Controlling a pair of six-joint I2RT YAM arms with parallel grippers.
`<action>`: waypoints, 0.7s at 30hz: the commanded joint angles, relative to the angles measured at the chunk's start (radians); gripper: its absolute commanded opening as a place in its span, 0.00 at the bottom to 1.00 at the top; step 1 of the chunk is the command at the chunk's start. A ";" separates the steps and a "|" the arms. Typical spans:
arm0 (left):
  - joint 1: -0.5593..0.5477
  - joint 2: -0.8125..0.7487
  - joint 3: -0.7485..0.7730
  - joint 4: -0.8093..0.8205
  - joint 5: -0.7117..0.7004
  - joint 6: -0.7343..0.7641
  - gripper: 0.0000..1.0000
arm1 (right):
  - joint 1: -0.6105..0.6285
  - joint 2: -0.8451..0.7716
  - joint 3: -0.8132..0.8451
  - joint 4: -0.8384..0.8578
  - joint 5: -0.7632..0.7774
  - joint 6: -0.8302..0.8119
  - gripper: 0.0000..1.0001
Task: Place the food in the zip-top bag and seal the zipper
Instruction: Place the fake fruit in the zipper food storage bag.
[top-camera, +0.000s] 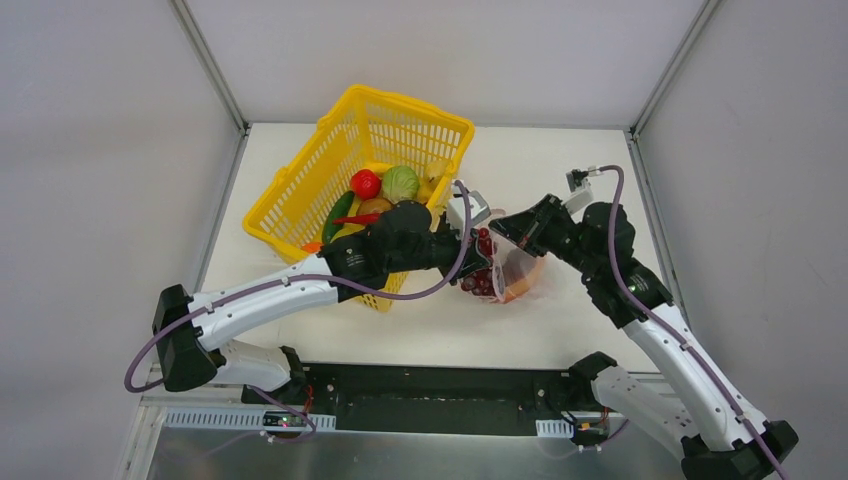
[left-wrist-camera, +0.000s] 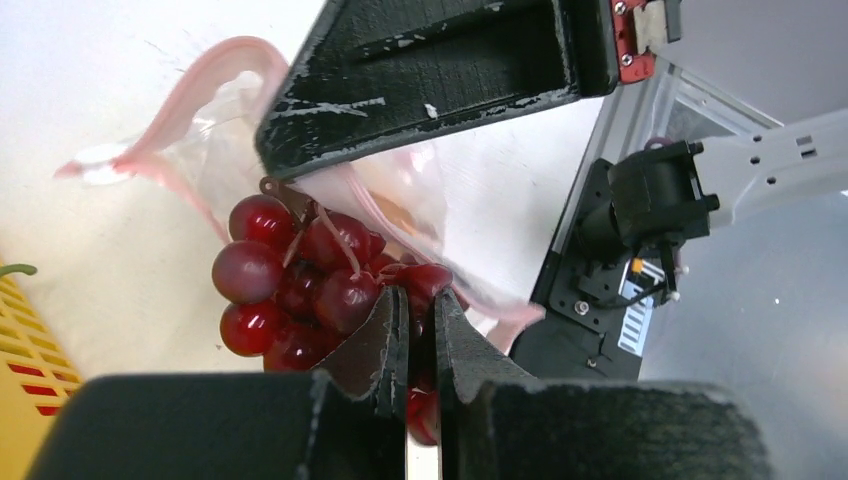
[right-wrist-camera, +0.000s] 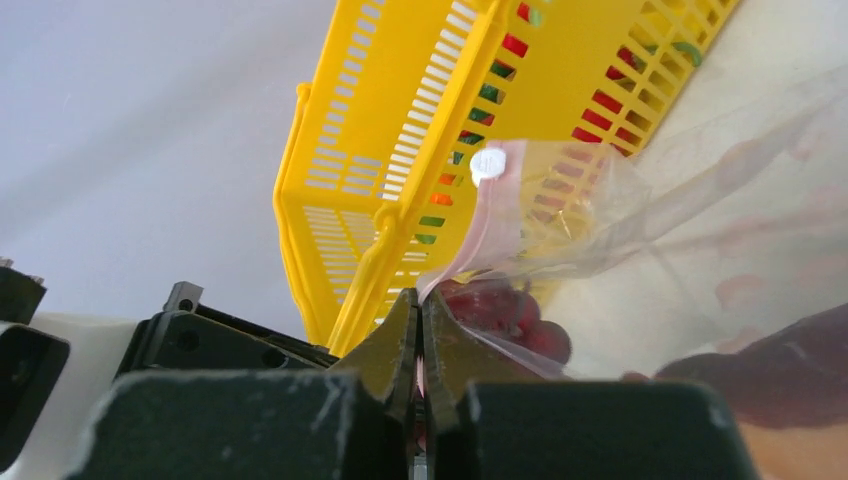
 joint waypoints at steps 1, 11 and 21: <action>-0.019 0.018 0.018 0.000 0.012 0.006 0.00 | -0.001 0.010 0.046 0.164 -0.156 -0.039 0.00; -0.019 0.081 0.085 0.013 -0.238 -0.027 0.02 | 0.001 -0.031 0.059 0.075 -0.208 -0.108 0.00; -0.019 0.106 0.120 0.123 -0.182 0.007 0.29 | -0.001 -0.047 0.056 0.041 -0.116 -0.051 0.00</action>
